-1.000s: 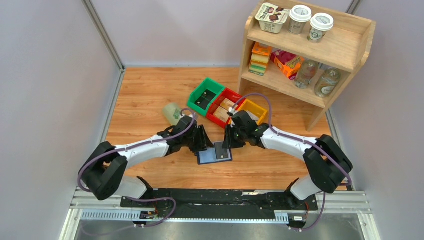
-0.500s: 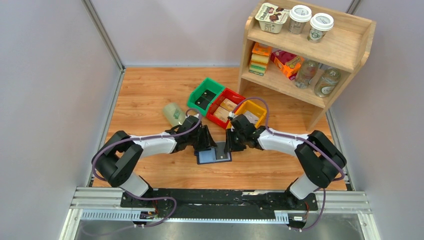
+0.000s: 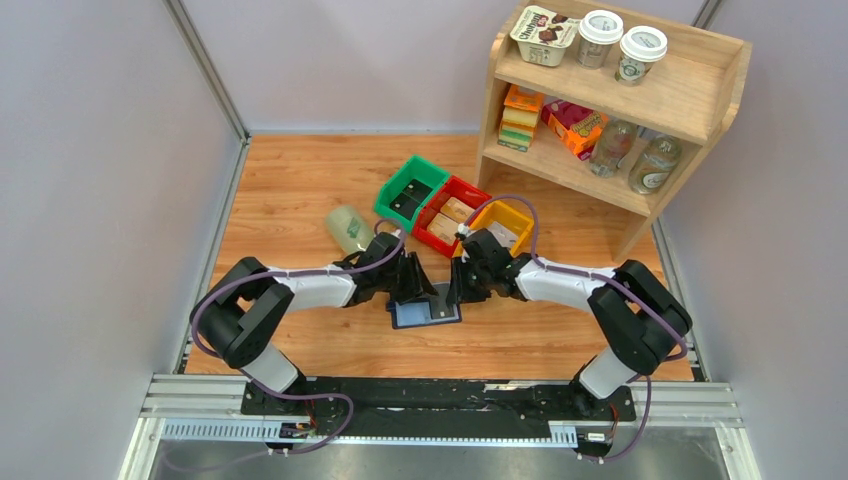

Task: Take the credit cards out of the card holder
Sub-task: Remove the credit card from the card holder.

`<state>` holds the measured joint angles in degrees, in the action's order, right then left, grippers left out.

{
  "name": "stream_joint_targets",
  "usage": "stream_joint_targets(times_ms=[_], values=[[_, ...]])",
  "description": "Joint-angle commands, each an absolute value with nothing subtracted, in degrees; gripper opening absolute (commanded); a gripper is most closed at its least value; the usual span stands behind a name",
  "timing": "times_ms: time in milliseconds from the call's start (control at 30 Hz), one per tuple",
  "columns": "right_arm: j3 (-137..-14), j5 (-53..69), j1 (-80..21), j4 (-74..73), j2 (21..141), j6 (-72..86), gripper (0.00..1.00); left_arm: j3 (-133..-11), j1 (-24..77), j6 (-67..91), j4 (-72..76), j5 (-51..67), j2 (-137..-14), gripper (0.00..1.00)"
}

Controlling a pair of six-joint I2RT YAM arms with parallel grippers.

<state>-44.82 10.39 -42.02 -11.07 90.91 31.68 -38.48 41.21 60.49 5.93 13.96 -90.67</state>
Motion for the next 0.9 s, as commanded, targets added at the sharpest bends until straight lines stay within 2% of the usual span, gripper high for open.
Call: stream_joint_targets(times_ms=[0,333,367,500,867], values=[[-43.95,11.25,-42.19,-8.70,92.90,32.52,0.29,-36.66,41.75,63.54,12.20,15.65,-89.04,0.41],[-43.42,12.83,-42.19,-7.38,94.22,33.57,0.29,-33.32,41.84,64.94,19.07,15.29,-84.90,0.34],[-43.50,13.01,-42.19,-7.30,94.31,33.66,0.29,-32.88,41.84,65.30,20.55,15.55,-84.82,0.28],[-43.51,13.88,-42.19,-6.77,95.01,34.01,0.29,-31.90,42.01,64.95,21.80,15.91,-84.20,0.20],[-43.33,17.58,-42.19,-3.96,95.71,34.54,0.26,-30.59,43.94,62.93,24.96,16.18,-84.11,0.18]])
